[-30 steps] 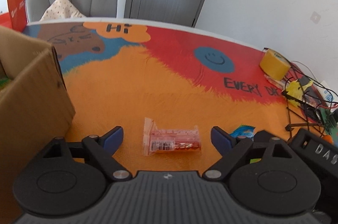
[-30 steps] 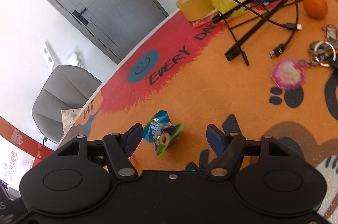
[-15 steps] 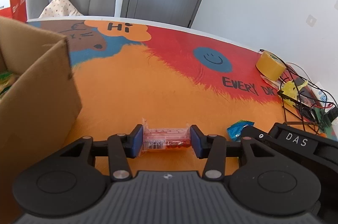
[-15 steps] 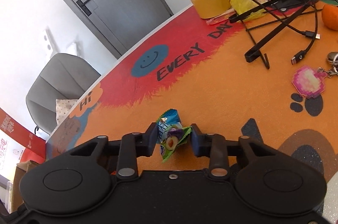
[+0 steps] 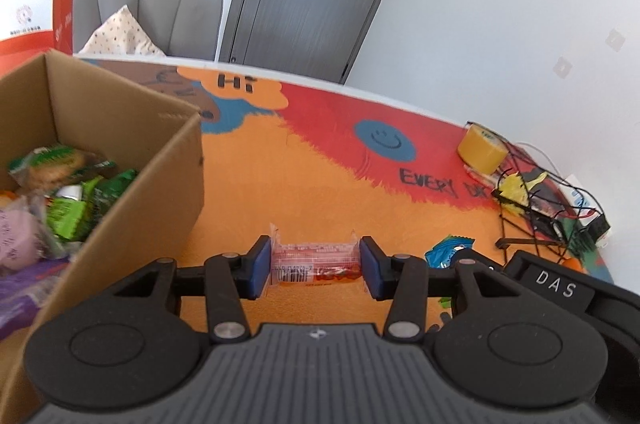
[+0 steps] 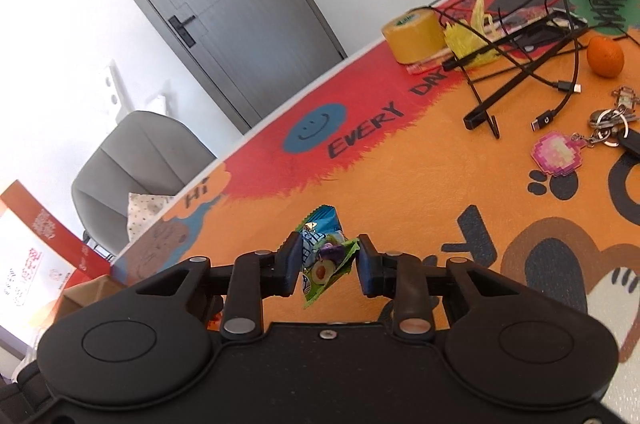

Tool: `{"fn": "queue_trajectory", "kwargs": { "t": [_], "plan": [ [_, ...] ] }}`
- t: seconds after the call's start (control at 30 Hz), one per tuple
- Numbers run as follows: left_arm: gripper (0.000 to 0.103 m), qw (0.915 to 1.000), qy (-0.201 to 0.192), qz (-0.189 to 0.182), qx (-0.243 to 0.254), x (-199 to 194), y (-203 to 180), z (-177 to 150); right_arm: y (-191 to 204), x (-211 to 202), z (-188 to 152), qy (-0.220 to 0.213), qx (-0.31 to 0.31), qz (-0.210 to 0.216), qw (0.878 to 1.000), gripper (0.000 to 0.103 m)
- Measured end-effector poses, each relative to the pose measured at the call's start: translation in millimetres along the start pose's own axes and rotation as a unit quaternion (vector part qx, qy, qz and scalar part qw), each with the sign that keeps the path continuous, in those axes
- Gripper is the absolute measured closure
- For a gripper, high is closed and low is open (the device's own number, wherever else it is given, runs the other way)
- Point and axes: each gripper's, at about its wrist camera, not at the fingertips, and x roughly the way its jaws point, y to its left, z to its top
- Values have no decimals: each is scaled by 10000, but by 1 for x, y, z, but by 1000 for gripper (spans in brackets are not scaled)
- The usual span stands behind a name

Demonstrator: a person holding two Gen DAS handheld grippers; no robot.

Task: Organize snacks
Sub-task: 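Carry the red stick and blue-green pack with both tools over the box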

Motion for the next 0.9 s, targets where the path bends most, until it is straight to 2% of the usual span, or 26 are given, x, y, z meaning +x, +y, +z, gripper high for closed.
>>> {"fn": "queue_trajectory", "kwargs": {
  "t": [0.43, 0.9],
  "plan": [
    [57, 9990, -420, -121, -46, -51, 14, 10, 28, -36, -7, -227, -190, 331, 9990, 73],
    [57, 9970, -748, -3, -207, -96, 50, 19, 73, -58, -24, -264, -493, 668, 9962, 73]
  ]
}}
